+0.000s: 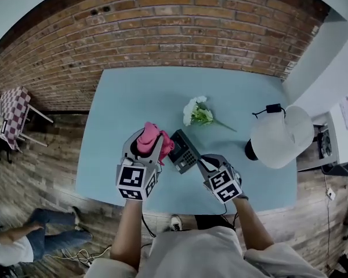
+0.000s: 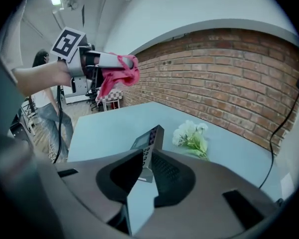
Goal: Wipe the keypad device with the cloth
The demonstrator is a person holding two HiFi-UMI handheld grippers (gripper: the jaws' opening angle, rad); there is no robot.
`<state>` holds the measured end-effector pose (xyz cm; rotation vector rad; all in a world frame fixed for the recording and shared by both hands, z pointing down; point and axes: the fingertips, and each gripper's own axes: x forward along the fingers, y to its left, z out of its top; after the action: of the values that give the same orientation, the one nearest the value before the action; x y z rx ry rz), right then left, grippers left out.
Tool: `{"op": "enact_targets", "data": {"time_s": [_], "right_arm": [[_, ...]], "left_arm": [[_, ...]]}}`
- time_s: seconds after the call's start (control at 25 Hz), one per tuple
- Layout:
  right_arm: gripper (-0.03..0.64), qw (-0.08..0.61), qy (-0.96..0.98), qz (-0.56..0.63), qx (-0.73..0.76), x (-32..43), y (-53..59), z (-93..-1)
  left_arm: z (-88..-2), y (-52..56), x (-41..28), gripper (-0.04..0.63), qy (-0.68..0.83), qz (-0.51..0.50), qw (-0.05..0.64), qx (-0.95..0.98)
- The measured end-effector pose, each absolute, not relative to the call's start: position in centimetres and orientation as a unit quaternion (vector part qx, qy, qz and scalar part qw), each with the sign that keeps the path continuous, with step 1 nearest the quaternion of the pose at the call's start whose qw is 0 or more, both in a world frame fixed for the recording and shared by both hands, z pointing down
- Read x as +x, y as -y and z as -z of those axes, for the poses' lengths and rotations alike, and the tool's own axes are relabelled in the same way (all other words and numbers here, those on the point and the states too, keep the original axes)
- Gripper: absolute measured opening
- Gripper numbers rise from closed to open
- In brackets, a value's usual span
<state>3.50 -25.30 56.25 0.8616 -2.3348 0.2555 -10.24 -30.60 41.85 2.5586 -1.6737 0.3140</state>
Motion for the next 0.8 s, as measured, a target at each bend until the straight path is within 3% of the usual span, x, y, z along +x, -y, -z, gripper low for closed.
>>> {"op": "enact_targets", "data": {"time_s": [0.8], "right_arm": [[0.106, 0.317, 0.898, -0.114, 0.283, 2.5, 26.5, -60.3]], "left_arm": [[-55.5, 38.4, -4.9, 0.202, 0.502, -0.163, 0.114, 0.842]]}}
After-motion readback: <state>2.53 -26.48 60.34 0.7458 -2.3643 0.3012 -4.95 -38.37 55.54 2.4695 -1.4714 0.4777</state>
